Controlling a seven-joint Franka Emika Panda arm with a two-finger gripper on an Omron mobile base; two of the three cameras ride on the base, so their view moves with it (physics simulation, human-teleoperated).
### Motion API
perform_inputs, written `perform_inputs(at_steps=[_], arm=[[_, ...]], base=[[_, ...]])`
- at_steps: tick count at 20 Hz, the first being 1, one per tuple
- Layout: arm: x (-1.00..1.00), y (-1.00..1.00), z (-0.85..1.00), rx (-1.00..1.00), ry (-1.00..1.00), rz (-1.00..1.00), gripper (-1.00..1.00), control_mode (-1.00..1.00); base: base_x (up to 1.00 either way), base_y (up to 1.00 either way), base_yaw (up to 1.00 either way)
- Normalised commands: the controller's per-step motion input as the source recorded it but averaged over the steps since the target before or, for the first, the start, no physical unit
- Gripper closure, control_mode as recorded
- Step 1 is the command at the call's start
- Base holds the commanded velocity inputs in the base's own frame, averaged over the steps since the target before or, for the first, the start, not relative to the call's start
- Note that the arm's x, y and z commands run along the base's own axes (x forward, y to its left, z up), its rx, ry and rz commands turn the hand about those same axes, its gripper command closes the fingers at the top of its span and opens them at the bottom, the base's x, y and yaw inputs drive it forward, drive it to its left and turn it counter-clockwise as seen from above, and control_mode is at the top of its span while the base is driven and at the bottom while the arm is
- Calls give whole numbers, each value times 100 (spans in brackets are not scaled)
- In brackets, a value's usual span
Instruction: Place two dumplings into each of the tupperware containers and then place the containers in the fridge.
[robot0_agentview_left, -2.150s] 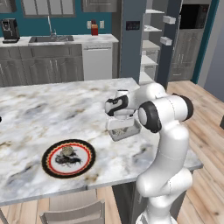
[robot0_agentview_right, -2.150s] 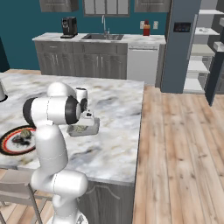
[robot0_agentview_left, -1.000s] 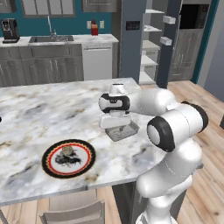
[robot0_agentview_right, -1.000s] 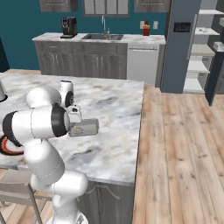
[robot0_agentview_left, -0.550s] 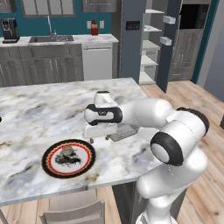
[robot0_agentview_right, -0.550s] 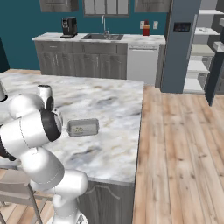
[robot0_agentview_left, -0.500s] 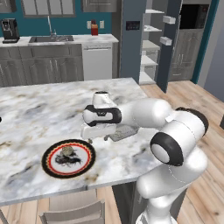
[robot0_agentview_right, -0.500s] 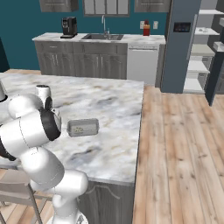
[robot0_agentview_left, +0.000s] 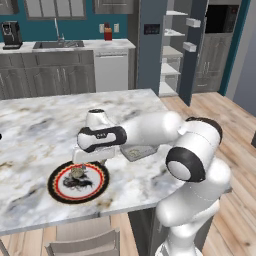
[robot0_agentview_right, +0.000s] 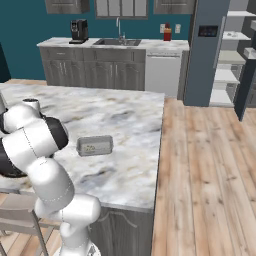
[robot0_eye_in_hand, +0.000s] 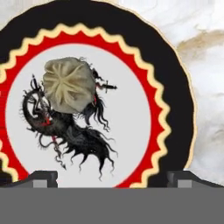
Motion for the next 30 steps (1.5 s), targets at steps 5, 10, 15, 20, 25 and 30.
perform_inputs(at_steps=[5,10,15,20,25,30], arm=[[6,74,0,-2,-1,0,-100,-100],[35,26,-13,0,-5,0,-100,-100],[17,0,-25,0,-2,-2,-100,-100],[0,0,-20,0,0,-2,-100,-100],[1,0,-36,0,0,0,-100,-100],[6,0,-33,0,0,0,-100,-100]], base=[[0,0,0],[0,0,0],[0,0,0],[0,0,0],[0,0,0],[0,0,0]])
